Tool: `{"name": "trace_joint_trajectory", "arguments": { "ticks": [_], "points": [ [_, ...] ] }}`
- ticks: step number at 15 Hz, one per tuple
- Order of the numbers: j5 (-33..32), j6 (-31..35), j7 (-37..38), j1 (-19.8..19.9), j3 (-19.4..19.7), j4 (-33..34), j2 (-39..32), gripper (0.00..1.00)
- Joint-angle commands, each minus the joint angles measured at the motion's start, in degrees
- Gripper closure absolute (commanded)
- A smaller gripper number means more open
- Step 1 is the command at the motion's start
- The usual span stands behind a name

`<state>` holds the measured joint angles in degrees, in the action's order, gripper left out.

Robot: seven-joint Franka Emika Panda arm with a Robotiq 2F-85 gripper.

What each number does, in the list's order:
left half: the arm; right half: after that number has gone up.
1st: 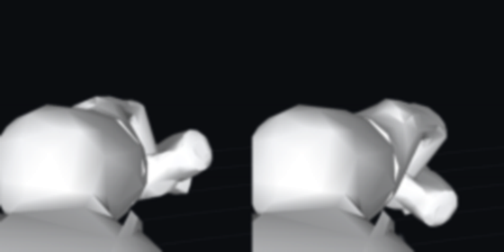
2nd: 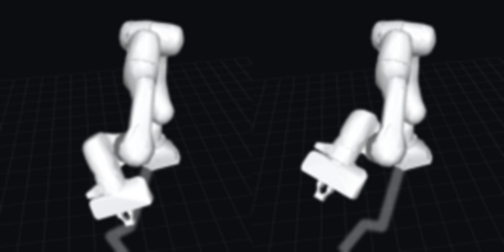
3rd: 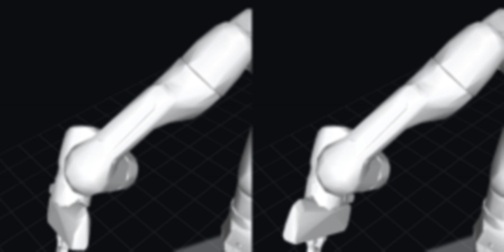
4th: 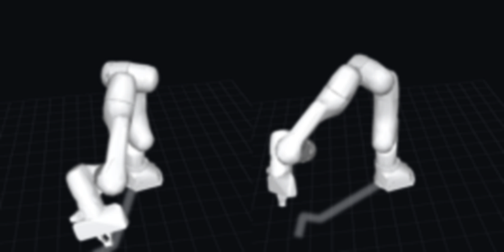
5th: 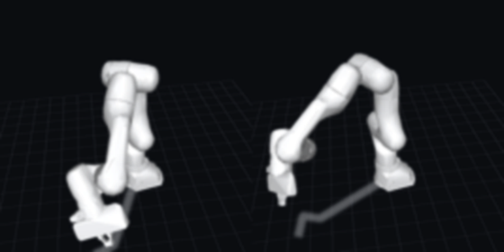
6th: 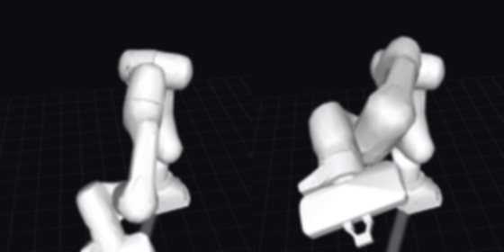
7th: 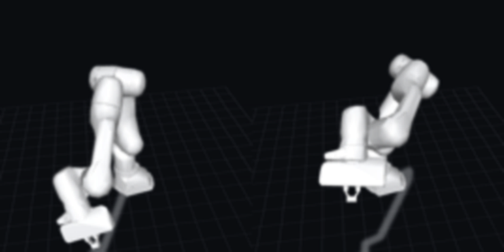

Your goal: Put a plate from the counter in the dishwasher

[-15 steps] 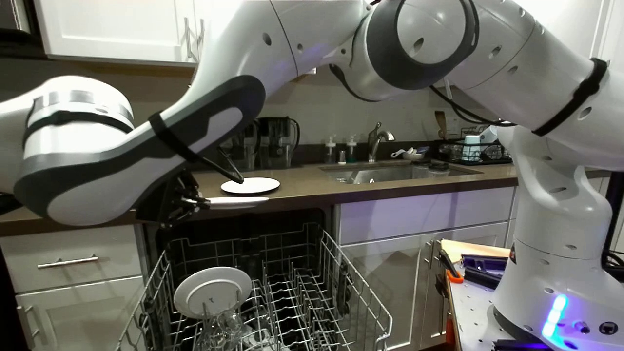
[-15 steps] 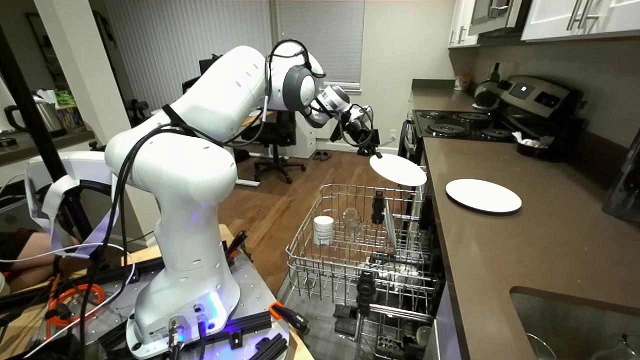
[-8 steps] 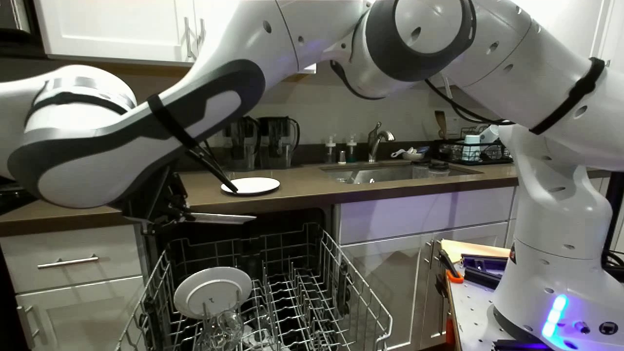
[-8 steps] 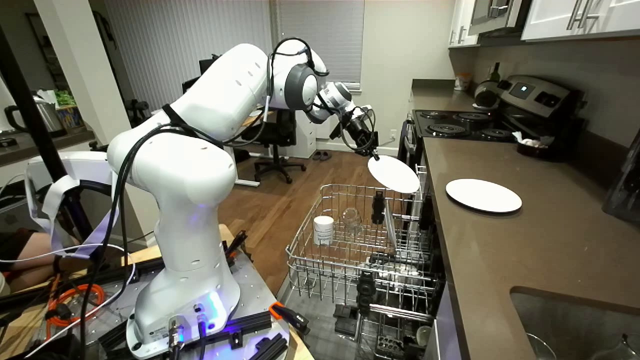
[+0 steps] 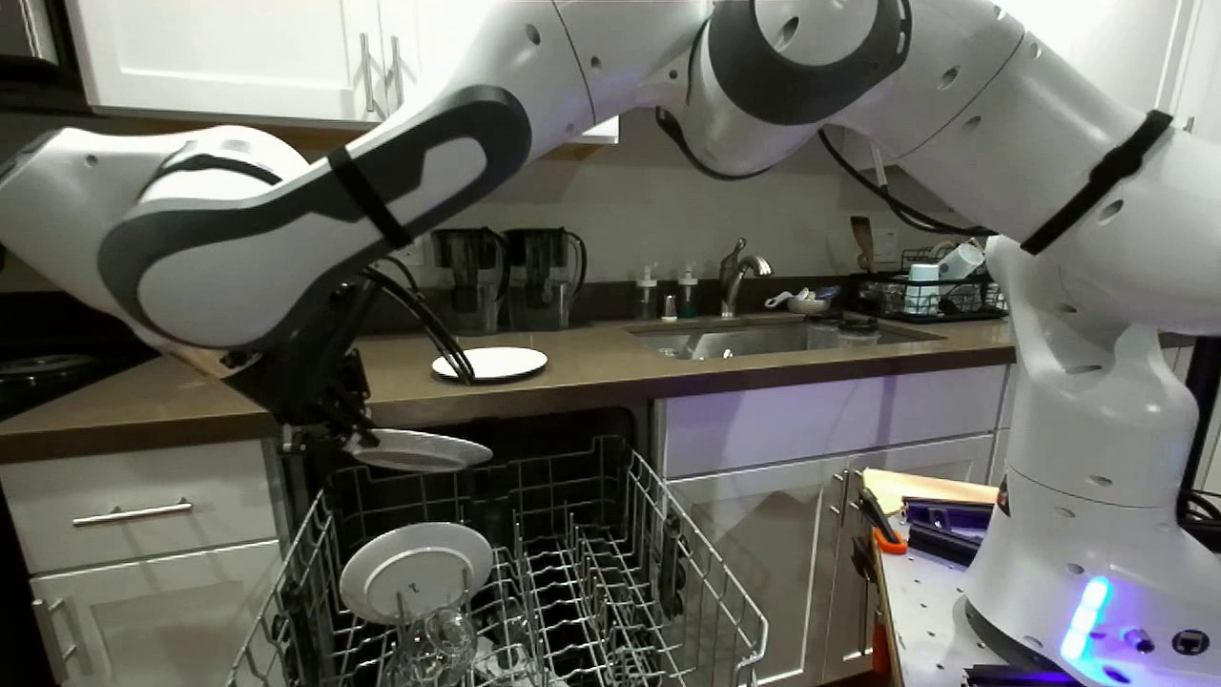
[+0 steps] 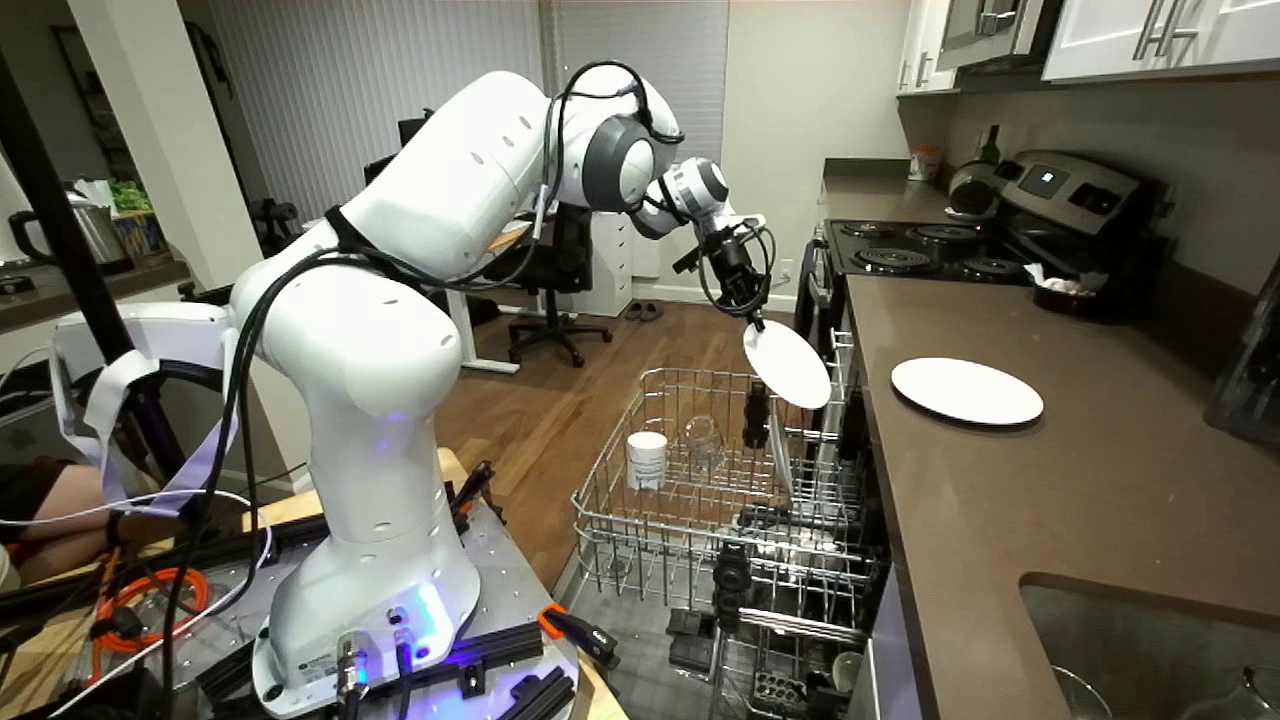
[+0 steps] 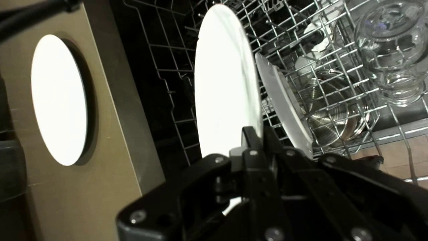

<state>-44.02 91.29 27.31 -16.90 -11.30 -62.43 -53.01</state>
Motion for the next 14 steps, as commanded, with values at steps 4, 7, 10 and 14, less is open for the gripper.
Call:
{"name": "trace_joint_trajectory", "arguments": {
  "ticks": [4, 7, 10, 14],
  "points": [
    [1.4, 1.6, -1.6, 3.2, -2.8, -8.6, 6.8, 0.93],
    [4.0, 1.6, -2.1, -0.9, 2.5, -5.0, 4.0, 0.93],
    [4.6, 2.3, -2.8, -0.9, 2.7, -5.6, 4.3, 0.92],
    [5.7, 3.9, -3.9, 0.7, 1.1, -7.5, 5.1, 0.93]
  ]
}}
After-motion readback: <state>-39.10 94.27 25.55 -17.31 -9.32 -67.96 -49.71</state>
